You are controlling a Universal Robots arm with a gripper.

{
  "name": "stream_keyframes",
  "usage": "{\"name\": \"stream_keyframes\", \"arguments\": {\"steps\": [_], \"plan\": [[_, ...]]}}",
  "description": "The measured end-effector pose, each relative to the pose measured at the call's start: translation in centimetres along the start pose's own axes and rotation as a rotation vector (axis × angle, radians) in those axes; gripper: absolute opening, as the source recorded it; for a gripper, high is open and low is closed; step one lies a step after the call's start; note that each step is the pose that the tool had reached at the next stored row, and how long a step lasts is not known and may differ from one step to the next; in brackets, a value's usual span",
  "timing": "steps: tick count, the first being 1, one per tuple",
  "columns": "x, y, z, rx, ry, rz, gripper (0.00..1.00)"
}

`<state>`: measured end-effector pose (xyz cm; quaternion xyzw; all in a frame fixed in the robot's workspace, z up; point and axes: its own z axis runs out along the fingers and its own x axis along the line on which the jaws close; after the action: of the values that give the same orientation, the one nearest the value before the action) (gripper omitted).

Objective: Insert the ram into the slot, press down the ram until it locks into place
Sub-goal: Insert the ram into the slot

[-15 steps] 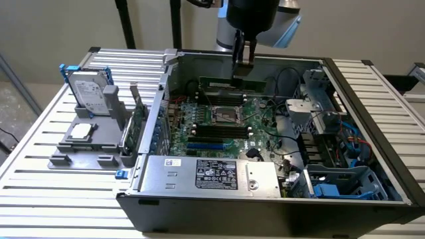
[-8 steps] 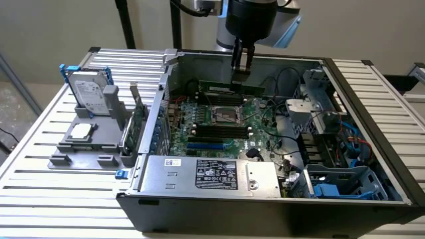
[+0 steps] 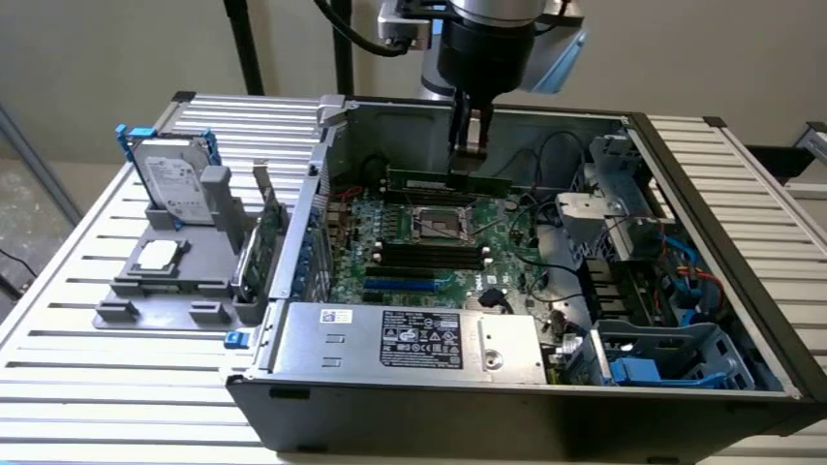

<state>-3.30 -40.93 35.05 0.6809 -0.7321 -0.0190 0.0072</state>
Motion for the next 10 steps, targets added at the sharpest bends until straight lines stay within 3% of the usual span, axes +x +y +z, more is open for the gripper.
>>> {"name": "stream_keyframes", "arguments": {"steps": [10], "plan": [[0.0,-0.07,1.82,-0.0006,0.0014,-0.036,0.13]]}}
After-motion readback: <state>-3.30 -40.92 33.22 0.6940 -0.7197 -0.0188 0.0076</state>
